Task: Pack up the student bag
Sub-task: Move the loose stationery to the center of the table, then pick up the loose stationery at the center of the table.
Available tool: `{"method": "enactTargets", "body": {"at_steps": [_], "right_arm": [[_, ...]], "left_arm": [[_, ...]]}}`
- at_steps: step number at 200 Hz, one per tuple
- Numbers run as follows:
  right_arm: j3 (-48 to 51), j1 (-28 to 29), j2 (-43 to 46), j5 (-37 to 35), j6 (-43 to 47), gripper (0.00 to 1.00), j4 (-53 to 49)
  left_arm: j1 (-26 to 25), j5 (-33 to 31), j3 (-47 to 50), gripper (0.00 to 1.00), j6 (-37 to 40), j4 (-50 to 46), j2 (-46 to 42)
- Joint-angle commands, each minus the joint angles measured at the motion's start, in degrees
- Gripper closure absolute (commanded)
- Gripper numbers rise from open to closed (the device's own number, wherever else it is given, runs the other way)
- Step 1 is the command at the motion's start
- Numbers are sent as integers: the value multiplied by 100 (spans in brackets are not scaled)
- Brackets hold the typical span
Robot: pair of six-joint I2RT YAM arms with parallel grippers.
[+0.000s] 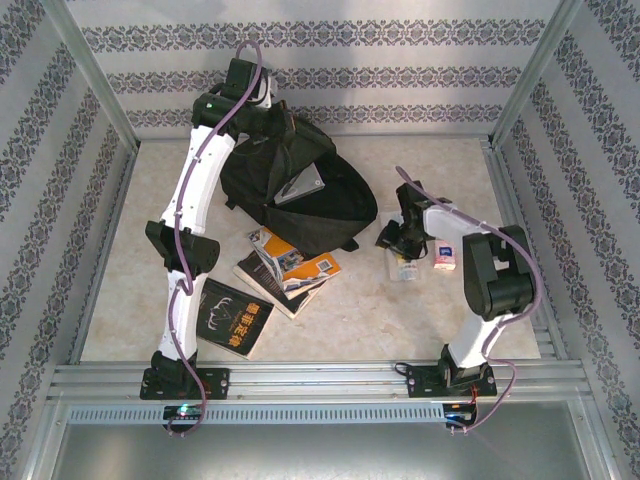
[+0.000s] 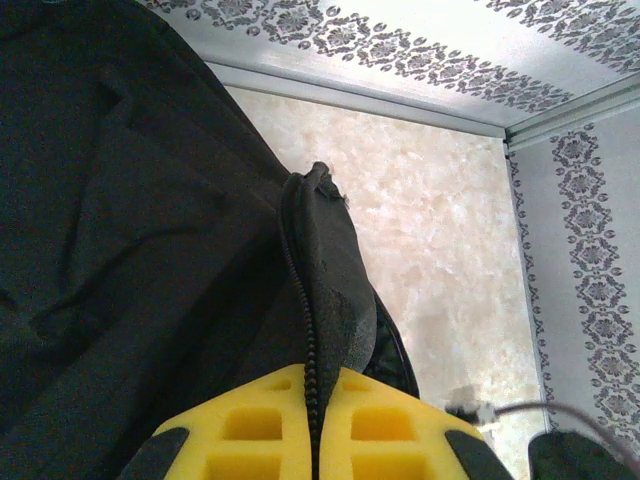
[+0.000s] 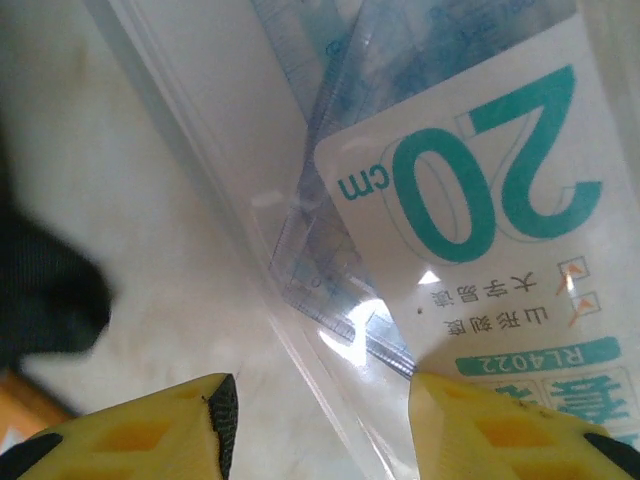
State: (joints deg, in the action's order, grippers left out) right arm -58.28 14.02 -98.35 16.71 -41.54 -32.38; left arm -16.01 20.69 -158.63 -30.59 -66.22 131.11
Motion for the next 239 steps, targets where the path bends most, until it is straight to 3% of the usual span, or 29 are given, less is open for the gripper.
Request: {"method": "enactTargets", "body": {"at_steps": [1,38,67,159,202,239], "right_arm": [[246,227,422,769,-226,48,-117],[128,-446,931,406,251,45,-423],[-227,-756,388,496,845,41,-613],[-114,-741,-117,-18,1074,32,-577],[172,-442,-133,-77,1021,30,-422],[508,-268,61,562,828,32,-18]], "left_arm": [[112,-112,-213,100,110,-146,-359],[91,-120,-204,100,193,-245,-365],[83,-92,-209,100,241,-334,-385],[88,102,-190,100,447,-492,-511],[104,205,-159,100,463,-513,-527],[99,256,-151,100,441,-497,-525]]}}
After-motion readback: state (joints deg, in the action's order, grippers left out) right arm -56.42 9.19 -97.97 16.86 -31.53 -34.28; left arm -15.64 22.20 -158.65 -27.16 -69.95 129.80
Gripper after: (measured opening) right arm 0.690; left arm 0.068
